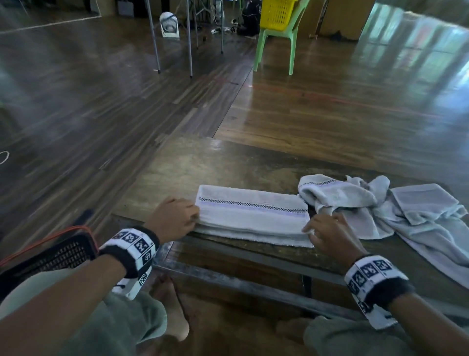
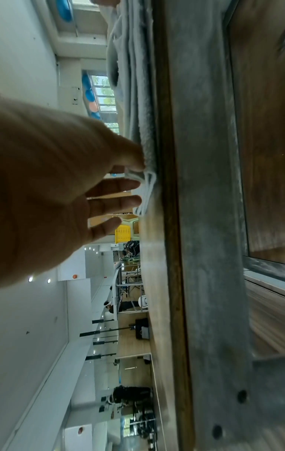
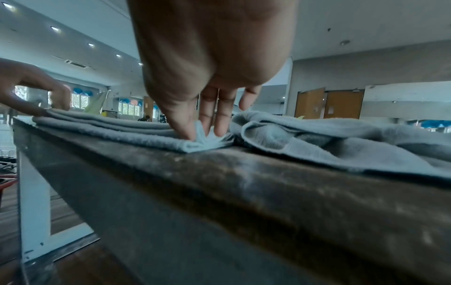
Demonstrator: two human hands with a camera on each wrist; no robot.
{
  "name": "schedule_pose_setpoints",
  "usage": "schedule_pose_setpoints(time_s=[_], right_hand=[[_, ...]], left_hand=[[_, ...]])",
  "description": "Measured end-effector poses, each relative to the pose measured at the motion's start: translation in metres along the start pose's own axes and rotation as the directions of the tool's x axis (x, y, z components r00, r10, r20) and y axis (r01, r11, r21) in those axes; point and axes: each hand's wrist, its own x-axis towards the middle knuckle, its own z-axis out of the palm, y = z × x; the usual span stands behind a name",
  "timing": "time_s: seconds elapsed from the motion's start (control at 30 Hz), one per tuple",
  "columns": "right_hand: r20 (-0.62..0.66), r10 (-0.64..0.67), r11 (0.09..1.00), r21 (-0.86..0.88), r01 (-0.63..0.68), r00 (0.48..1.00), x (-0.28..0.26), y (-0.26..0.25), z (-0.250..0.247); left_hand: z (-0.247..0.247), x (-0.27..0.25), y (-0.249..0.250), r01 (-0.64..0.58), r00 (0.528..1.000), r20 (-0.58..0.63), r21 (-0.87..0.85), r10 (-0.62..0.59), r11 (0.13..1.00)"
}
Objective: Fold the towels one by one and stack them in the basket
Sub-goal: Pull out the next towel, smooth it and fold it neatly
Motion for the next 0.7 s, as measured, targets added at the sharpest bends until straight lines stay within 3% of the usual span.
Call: schedule_pose_setpoints(time_s=[0.1, 0.2, 0.47, 0.53, 0.7], right_hand=[[0.056, 0.023, 1.0, 0.016, -0.024, 0.998, -0.008, 0.001, 0.012], [0.024, 0.033, 0.999, 0.014, -0.033, 0.999, -0.007, 0.0, 0.012], [-0.246, 0.027, 1.0, 0.014, -0.024, 0.969, -0.01, -0.005, -0.007], [-0.233, -0.012, 1.0, -0.006, 0.011, 0.972, -0.014, -0.007, -0.004], [-0.067, -0.077, 0.991, -0.119, 0.068, 0.995, -0.022, -0.006, 0.01]], left_hand=[[0.007, -0.009, 0.002, -0.011, 1.0, -0.021, 0.001, 0.011, 1.0], [0.006, -0.01, 0.004, 0.009, 0.999, -0.032, -0.034, -0.01, 0.999], [0.002, -0.018, 0.006, -0.05, 0.946, -0.323, -0.048, 0.031, 0.998], [0.004, -0.02, 0.005, -0.044, 0.951, -0.309, -0.062, 0.023, 0.997], [0.015, -0.026, 0.002, -0.022, 0.991, -0.134, -0.047, 0.016, 0.999]])
